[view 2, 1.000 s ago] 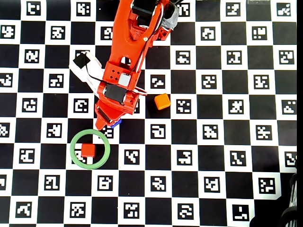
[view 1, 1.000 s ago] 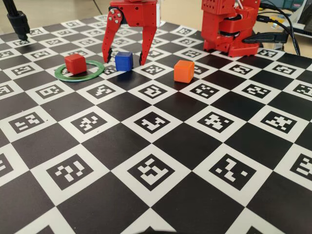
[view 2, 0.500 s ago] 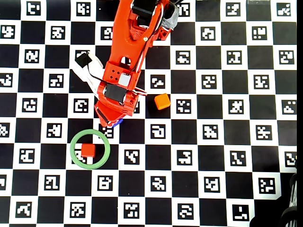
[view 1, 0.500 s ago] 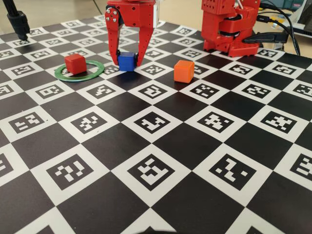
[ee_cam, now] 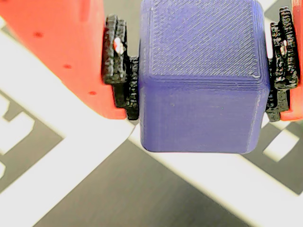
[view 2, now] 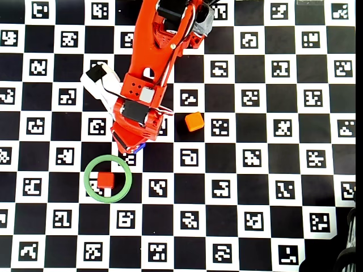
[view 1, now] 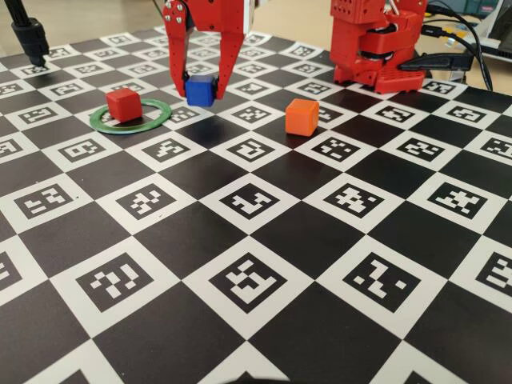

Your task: Grab the red cube then put it in the green circle then put the blue cube on top and finally the orange cube on top

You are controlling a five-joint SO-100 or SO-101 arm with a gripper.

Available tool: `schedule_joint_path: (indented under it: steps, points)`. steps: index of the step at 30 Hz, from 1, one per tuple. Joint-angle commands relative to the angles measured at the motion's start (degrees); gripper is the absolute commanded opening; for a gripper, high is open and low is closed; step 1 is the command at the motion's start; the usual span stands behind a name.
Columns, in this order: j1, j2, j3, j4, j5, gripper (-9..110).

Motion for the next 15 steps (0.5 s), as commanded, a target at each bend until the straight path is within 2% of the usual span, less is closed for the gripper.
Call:
schedule_joint_path:
  steps: [1, 15]
  points:
    - [1.05, 2.90, -8.53, 4.66, -2.02, 8]
    - [3.52, 0.62, -27.25, 20.83, -14.77, 7]
